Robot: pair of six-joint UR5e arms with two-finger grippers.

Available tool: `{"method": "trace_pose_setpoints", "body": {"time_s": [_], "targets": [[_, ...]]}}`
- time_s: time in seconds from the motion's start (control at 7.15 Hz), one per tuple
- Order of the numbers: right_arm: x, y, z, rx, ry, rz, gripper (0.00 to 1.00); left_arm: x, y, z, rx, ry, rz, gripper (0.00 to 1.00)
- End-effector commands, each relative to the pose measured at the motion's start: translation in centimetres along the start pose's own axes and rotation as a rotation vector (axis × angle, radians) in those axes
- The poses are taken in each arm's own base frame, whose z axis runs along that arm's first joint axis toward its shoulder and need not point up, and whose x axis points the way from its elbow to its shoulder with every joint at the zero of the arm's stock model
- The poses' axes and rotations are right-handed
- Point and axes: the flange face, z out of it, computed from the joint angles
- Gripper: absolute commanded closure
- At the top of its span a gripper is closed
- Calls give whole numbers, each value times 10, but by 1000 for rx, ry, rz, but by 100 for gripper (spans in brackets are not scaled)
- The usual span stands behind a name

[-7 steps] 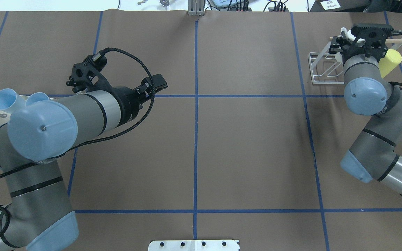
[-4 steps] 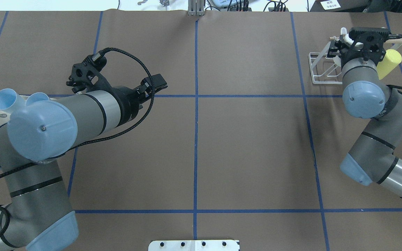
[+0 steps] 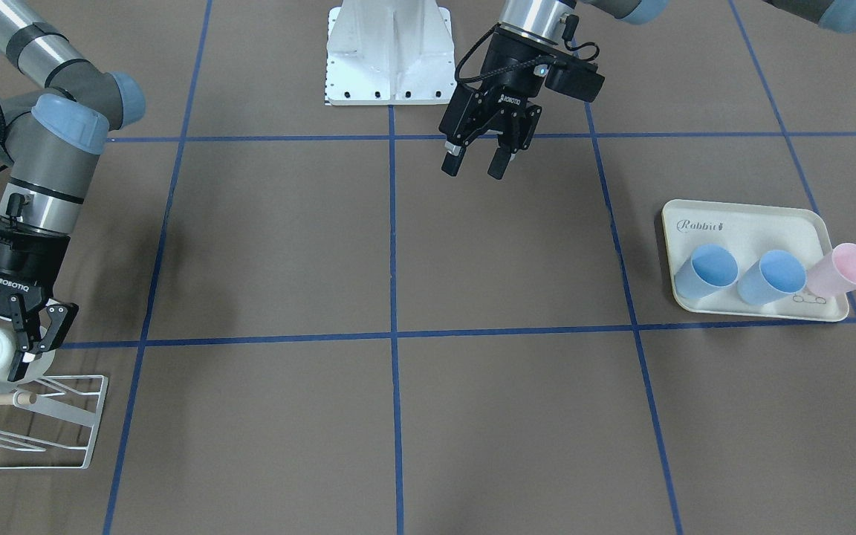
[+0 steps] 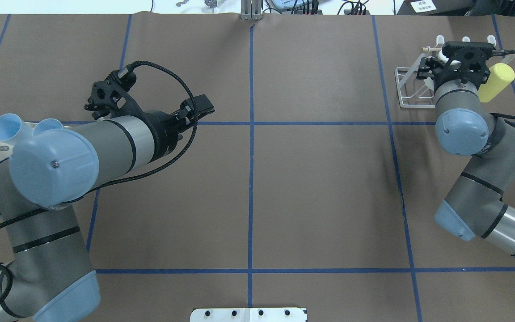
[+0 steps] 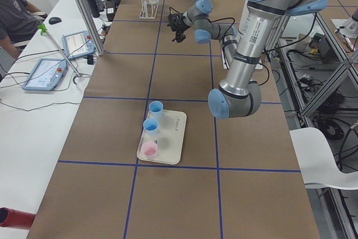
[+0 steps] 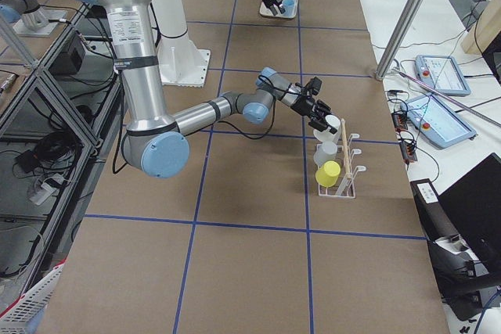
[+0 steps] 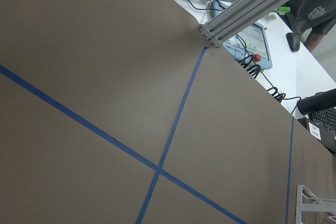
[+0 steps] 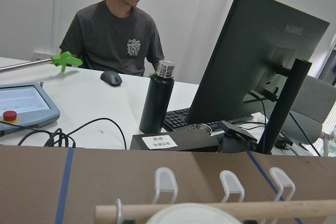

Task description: Transfer IKEA cup to right arm and place on rack

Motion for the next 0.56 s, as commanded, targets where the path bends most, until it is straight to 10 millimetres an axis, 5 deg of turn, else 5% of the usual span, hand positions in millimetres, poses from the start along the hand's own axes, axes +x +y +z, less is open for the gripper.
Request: {"method": "trace_pose_setpoints", "body": {"time_s": [0.0,0.42], "targets": [[-1,-2,-3,-8,-12,0,0,1,0,-1,-1,3,-1,0],[-1,-46,-51,-68,-152,72,0,-1,-9,-3,-12,-7,0,0]]}}
